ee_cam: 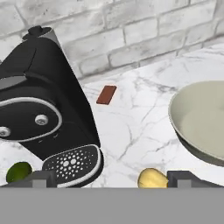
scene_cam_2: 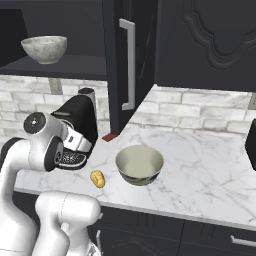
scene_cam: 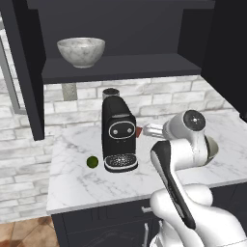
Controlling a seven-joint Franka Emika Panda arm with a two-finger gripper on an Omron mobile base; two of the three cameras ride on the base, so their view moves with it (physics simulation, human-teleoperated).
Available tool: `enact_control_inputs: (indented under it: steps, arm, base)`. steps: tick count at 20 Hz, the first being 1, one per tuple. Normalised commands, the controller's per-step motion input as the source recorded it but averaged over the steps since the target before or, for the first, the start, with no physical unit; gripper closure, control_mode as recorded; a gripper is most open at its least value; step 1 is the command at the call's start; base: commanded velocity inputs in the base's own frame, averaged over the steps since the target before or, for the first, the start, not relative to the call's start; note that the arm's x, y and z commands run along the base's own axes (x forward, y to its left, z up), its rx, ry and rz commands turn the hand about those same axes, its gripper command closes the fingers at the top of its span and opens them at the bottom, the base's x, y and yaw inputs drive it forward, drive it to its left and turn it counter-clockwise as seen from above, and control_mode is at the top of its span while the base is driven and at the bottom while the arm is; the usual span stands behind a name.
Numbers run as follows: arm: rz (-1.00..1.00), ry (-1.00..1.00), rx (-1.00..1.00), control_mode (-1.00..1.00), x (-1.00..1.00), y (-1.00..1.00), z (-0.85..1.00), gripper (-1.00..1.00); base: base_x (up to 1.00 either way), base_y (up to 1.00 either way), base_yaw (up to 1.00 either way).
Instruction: Pick both bowls and place them on the counter. Then place the lime in one bowl and place the potato in the other bowl.
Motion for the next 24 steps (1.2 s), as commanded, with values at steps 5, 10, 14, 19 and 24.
enact_control_inputs:
  steps: [5,10,14,19,24]
  arm:
    - [0.00,-0.06,0.14,-1.00,-0.16,0.49,0.61,-1.00]
    - [0.00,-0.07,0.14,-1.00,-0.04,0.45,0.52,-1.00]
    - [0.00,-0.10,0.15,-1.00,0.00,0.33,0.51,-1.00]
    - [0.00,-0.10,0.16,-1.00,0.03,0.26,0.48,-1.00]
    - [0.00,-0.12,0.15,-1.00,0.08,0.20,0.48,-1.00]
  base:
    - [0.00,0.00,0.00]
    - [0.00,0.00,0.00]
    - [0.00,0.00,0.00]
    - [0.00,0.00,0.00]
    - [0.00,0.00,0.00]
